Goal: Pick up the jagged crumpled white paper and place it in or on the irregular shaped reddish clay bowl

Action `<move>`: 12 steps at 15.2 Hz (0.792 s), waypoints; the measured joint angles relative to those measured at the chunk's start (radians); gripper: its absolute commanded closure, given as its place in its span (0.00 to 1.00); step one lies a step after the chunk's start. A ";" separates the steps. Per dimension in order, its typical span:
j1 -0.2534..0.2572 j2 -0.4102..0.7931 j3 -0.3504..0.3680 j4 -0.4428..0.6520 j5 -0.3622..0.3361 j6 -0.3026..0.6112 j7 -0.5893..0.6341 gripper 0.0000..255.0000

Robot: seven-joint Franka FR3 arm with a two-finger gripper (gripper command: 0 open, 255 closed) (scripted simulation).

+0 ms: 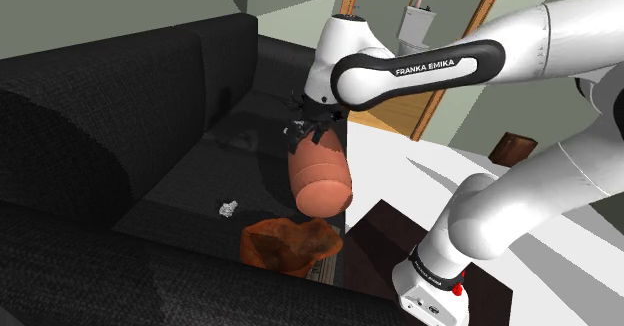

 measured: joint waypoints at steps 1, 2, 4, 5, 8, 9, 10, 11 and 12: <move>0.004 0.023 0.014 0.002 0.001 0.022 0.019 0.00; 0.006 0.061 0.030 0.017 -0.003 0.046 0.040 0.00; 0.011 0.122 0.056 0.030 -0.010 0.096 0.080 0.00; 0.011 0.161 0.068 0.048 -0.019 0.116 0.099 0.00; 0.019 0.265 0.105 0.083 -0.050 0.184 0.169 0.00; 0.021 0.295 0.113 0.086 -0.062 0.209 0.190 0.00; 0.023 0.338 0.122 0.111 -0.081 0.226 0.215 0.00; 0.027 0.379 0.131 0.134 -0.100 0.243 0.242 0.00; 0.030 0.417 0.135 0.154 -0.119 0.260 0.264 0.00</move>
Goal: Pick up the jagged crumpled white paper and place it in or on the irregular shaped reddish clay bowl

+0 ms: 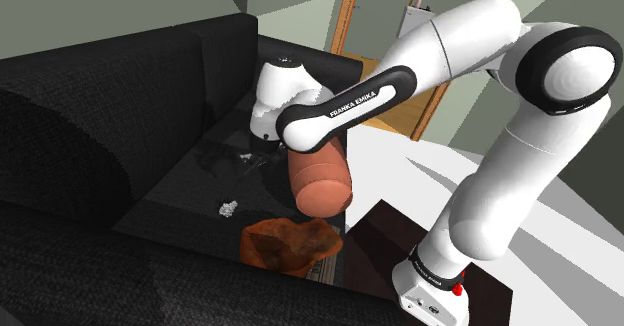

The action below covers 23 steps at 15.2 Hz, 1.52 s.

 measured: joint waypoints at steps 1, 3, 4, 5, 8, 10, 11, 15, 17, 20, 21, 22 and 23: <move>0.008 0.030 0.006 0.012 -0.017 0.016 0.027 0.00; 0.025 0.112 0.011 0.057 -0.064 0.047 0.083 0.00; 0.033 0.149 0.009 0.087 -0.084 0.052 0.104 0.00; 0.044 0.191 0.006 0.116 -0.106 0.062 0.127 0.00; 0.070 0.267 -0.004 0.167 -0.146 0.082 0.172 0.00; 0.081 0.296 -0.011 0.178 -0.164 0.098 0.190 0.00; 0.082 0.306 -0.014 0.181 -0.170 0.105 0.192 0.00; 0.096 0.355 -0.031 0.189 -0.199 0.142 0.215 0.00; 0.097 0.361 -0.033 0.191 -0.203 0.147 0.217 0.00; 0.098 0.362 -0.034 0.190 -0.204 0.149 0.218 0.00; 0.098 0.363 -0.034 0.190 -0.204 0.149 0.218 0.00; 0.098 0.363 -0.034 0.190 -0.204 0.149 0.218 1.00; 0.098 0.362 -0.034 0.190 -0.204 0.149 0.218 1.00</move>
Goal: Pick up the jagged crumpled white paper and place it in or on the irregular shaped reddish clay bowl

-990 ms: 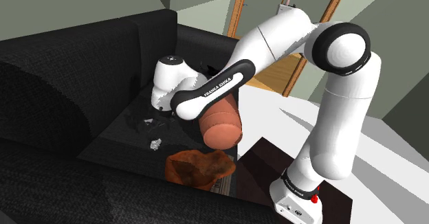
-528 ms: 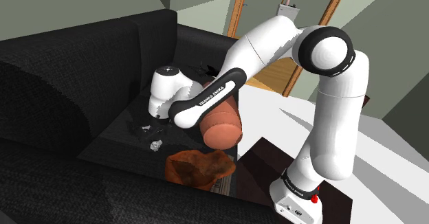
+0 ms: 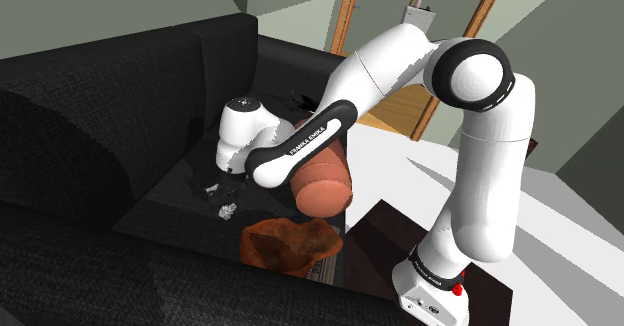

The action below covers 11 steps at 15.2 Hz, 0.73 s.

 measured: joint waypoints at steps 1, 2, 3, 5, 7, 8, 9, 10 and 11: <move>0.000 0.000 0.000 0.000 0.000 0.000 0.000 1.00; 0.000 0.000 0.000 0.001 0.000 0.001 0.000 1.00; 0.000 -0.001 0.000 0.001 0.000 0.001 0.000 1.00; 0.000 -0.001 0.000 0.001 0.000 0.001 0.000 1.00; 0.000 -0.002 0.001 0.000 0.000 0.001 0.000 1.00; 0.000 -0.001 0.000 -0.001 0.000 0.001 0.000 1.00; 0.000 -0.001 0.000 0.000 0.000 0.000 0.000 1.00; -0.002 -0.005 0.002 -0.001 0.003 -0.004 -0.002 1.00; -0.004 -0.013 0.005 -0.001 0.008 -0.011 -0.007 1.00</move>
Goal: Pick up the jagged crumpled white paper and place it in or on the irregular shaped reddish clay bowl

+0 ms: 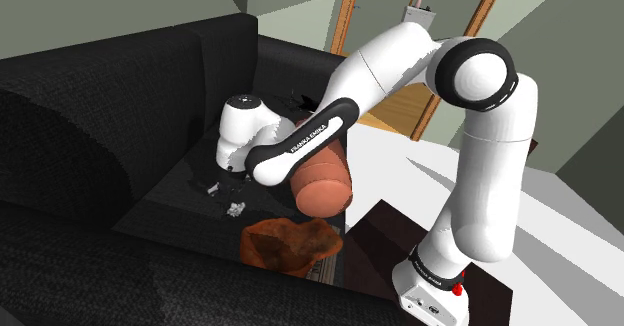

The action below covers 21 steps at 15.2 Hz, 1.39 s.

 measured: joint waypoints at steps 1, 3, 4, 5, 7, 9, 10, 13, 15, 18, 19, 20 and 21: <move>-0.001 -0.007 0.003 0.003 0.005 -0.009 -0.003 1.00; -0.007 -0.026 0.011 0.007 0.018 -0.032 -0.013 1.00; -0.010 -0.037 0.014 0.007 0.025 -0.042 -0.019 1.00; -0.013 -0.046 0.018 0.009 0.032 -0.052 -0.024 1.00; -0.018 -0.069 0.025 0.010 0.046 -0.074 -0.034 1.00; -0.021 -0.085 0.030 0.014 0.057 -0.093 -0.042 1.00; -0.024 -0.093 0.032 0.016 0.063 -0.102 -0.046 1.00; -0.027 -0.120 0.040 0.026 0.080 -0.137 -0.057 1.00; -0.031 -0.138 0.045 0.036 0.093 -0.164 -0.068 1.00; -0.035 -0.160 0.049 0.049 0.108 -0.197 -0.080 1.00; -0.038 -0.169 0.051 0.050 0.114 -0.206 -0.085 1.00; -0.039 -0.177 0.052 0.056 0.119 -0.219 -0.090 1.00; -0.040 -0.186 0.054 0.060 0.125 -0.231 -0.093 1.00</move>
